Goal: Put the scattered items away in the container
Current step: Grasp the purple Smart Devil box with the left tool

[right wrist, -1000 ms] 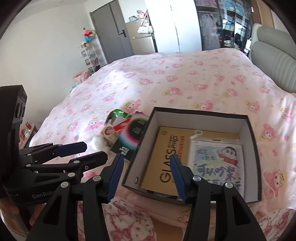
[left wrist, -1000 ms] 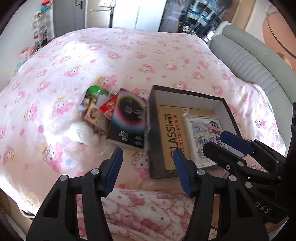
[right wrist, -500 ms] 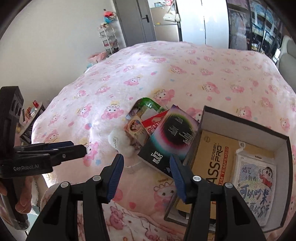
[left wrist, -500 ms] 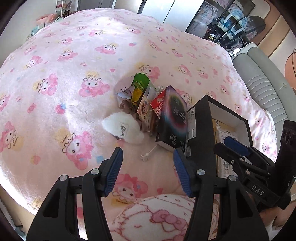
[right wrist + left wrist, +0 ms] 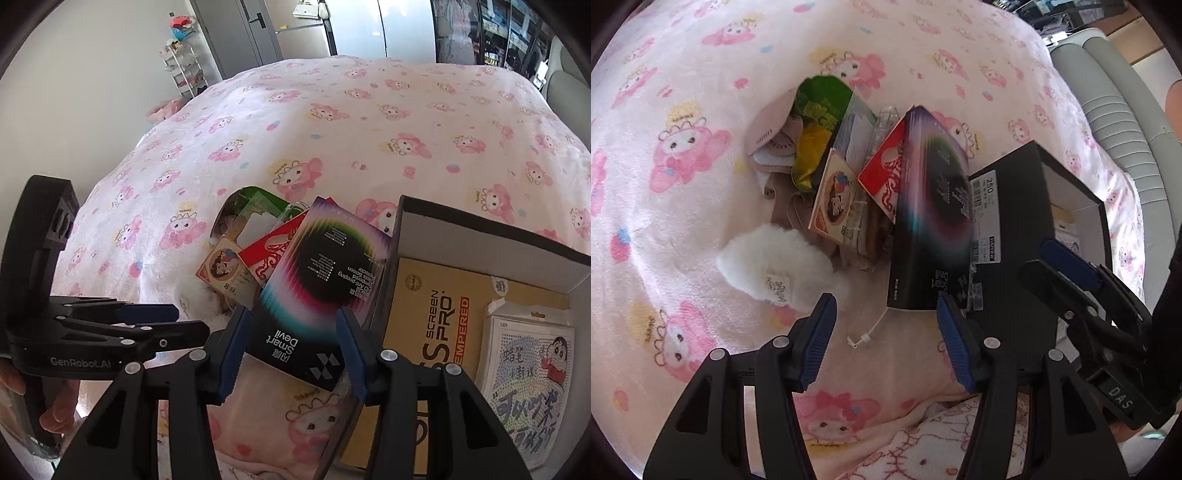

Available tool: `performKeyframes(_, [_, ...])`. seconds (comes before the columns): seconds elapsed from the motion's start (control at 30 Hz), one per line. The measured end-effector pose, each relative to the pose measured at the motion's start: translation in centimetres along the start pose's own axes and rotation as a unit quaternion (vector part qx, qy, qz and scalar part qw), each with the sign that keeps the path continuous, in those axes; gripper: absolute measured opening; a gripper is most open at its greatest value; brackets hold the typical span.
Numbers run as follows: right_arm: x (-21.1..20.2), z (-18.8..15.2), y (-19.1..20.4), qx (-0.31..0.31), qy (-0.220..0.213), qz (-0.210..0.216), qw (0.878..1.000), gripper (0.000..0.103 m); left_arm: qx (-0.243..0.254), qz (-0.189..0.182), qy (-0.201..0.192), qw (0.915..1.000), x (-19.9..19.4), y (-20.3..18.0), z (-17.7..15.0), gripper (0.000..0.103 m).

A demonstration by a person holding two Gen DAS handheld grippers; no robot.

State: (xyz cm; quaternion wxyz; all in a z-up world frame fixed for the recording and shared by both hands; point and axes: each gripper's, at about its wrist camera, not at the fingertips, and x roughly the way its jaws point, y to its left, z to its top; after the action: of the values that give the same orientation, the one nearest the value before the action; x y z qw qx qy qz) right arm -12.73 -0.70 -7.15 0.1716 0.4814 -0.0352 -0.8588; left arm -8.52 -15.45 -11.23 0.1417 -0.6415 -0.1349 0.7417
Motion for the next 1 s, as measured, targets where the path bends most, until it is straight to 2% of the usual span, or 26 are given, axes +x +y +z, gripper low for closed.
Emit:
performKeyframes(0.07, [0.3,0.1,-0.8,0.007,0.001,-0.002,1.000,0.044,0.018,-0.006,0.034,0.9993,1.6,-0.6,0.5,0.054])
performKeyframes(0.17, [0.4,0.3,-1.8,0.018,0.006,0.026,0.999,0.044,0.034,0.012,0.069,0.9969,3.6,-0.8,1.4,0.054])
performKeyframes(0.3, [0.5,0.4,-2.2,0.025,0.005,0.041,0.999,0.044,0.023,-0.015,0.094,0.9952,5.3,-0.7,2.7,0.054])
performKeyframes(0.33, [0.5,0.4,-2.2,0.027,0.005,0.044,0.999,0.044,0.021,-0.017,0.094,0.9952,5.5,-0.8,2.8,0.050])
performKeyframes(0.37, [0.6,0.3,-2.2,0.027,0.003,0.044,0.999,0.044,0.017,-0.031,0.093,0.9950,5.7,-1.0,2.9,0.033])
performKeyframes(0.4, [0.6,0.3,-2.1,0.023,0.002,0.042,0.999,0.044,0.023,-0.038,0.094,0.9946,5.6,-1.5,2.8,0.033])
performKeyframes(0.47, [0.6,0.2,-1.8,0.013,0.002,0.036,0.999,0.044,0.038,-0.029,0.081,0.9956,4.9,-2.2,2.4,0.032])
performKeyframes(0.63, [0.1,-0.2,-1.7,0.016,0.011,0.040,0.999,0.044,0.024,-0.080,0.051,0.9952,1.5,-2.7,0.9,0.021])
performKeyframes(0.77, [-0.3,-0.8,-1.4,0.019,0.021,0.044,0.999,0.044,0.022,-0.067,0.014,0.9974,-1.5,-2.2,-1.4,0.020])
performKeyframes(0.83, [-0.1,-1.2,-1.1,0.026,0.036,0.065,0.997,0.044,0.001,-0.072,0.005,0.9974,-2.7,-0.6,-2.5,0.021])
performKeyframes(0.93, [0.9,-1.7,-0.4,0.073,0.071,0.147,0.984,0.044,-0.047,-0.071,-0.018,0.9962,-4.5,3.0,-4.7,0.023])
performKeyframes(1.0, [1.4,-1.8,1.3,0.057,0.077,0.152,0.984,0.044,-0.083,-0.083,-0.033,0.9926,-5.3,5.9,-6.5,0.025])
